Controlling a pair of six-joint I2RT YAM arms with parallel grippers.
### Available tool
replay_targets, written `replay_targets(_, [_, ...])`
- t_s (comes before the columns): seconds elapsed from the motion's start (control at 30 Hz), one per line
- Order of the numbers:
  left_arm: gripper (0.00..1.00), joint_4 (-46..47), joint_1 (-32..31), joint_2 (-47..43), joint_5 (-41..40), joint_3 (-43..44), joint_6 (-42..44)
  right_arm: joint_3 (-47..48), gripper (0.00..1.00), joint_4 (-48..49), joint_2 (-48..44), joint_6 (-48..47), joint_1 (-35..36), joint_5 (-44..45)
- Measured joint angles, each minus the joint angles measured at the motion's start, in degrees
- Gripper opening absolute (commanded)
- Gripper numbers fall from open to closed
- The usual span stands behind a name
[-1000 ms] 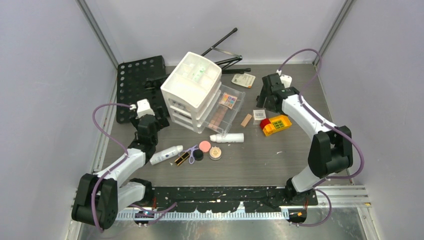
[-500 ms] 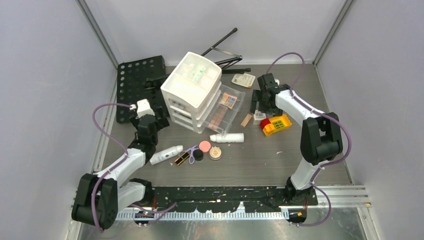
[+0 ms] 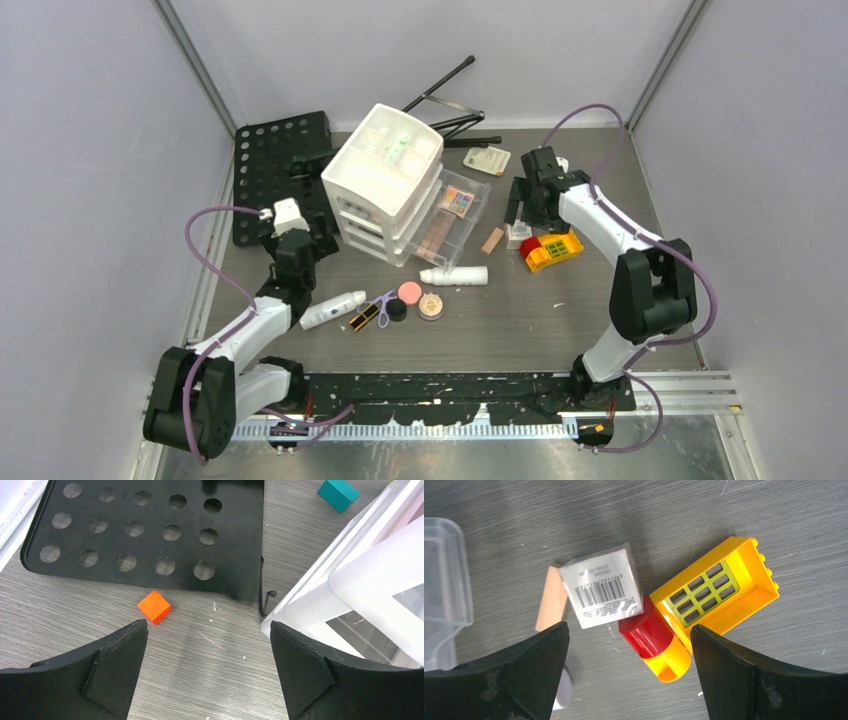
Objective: Organize the makeup
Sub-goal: Pick up the makeup from the center of the board.
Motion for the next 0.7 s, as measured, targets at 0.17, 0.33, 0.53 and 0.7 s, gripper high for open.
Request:
replay_targets(0.17, [0.94, 0.0, 0.0, 0.0, 0.0, 0.0, -0.02, -3.82, 0.95, 2.49, -6.69, 3.45, 0.0, -1.92])
replay_targets(0.33, [0.95, -0.02, 0.0, 0.44, -0.02, 0.22, 0.0, -8.26, 0.95, 5.46, -12.81, 6.97, 0.0, -3.61])
replay_targets(0.53, [0.94, -0.04, 0.0, 0.66, -0.15, 0.35, 0.02, -13.25, 0.95, 7.96, -15.93, 8.81, 0.0, -4.04])
replay_targets(0.7, [0.94, -0.02, 0.0, 0.68, -0.2, 0.39, 0.02, -16.06, 0.95, 8.26, -18.53, 11.28, 0.0, -4.98])
